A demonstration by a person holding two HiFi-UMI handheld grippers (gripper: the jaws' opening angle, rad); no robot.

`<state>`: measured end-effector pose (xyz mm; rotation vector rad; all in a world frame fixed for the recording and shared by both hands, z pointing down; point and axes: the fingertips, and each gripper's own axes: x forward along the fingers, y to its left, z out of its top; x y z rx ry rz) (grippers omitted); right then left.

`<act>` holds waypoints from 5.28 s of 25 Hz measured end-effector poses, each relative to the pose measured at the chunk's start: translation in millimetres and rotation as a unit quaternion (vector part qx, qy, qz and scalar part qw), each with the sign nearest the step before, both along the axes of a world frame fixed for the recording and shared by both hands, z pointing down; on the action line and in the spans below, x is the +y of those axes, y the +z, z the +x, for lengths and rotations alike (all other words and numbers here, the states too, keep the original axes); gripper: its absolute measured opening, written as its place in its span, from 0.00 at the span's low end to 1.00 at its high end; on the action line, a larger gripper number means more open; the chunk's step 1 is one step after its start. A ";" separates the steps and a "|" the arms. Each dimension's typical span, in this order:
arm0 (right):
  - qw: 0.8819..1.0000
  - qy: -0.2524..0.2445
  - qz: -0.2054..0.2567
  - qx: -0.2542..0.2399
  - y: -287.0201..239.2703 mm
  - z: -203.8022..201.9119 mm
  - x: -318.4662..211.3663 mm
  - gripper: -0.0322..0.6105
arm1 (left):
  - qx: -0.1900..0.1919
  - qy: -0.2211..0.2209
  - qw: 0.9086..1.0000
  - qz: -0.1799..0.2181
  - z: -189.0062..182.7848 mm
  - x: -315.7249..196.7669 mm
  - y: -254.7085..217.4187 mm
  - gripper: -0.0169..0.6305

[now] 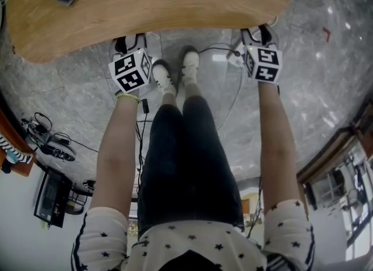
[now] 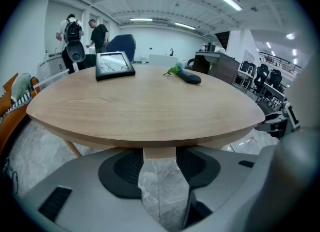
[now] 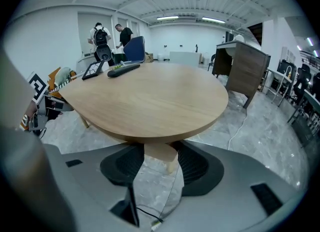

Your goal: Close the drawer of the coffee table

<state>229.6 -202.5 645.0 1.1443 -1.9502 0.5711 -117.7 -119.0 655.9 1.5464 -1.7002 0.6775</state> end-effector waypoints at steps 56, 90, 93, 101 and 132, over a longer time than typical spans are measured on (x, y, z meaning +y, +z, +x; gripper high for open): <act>0.991 0.089 0.076 -0.058 -154.5 -56.2 67.6 0.06 | 0.069 0.097 0.992 0.040 46.8 35.5 -145.4 0.04; 0.987 -0.018 0.087 -0.131 -376.2 -182.8 186.0 0.06 | 0.129 0.128 0.978 0.100 46.4 114.5 -370.9 0.04; 0.986 -0.026 0.085 -0.140 -387.5 -191.8 190.6 0.06 | 0.130 0.132 0.977 0.104 43.2 117.9 -384.5 0.04; 0.981 -0.030 0.104 -0.160 -417.2 -189.4 191.0 0.06 | 0.127 0.145 0.974 0.115 45.8 117.7 -411.5 0.04; 0.970 -0.061 0.134 -0.195 -447.1 -205.7 191.2 0.06 | 0.126 0.135 0.975 0.126 35.6 113.6 -423.2 0.04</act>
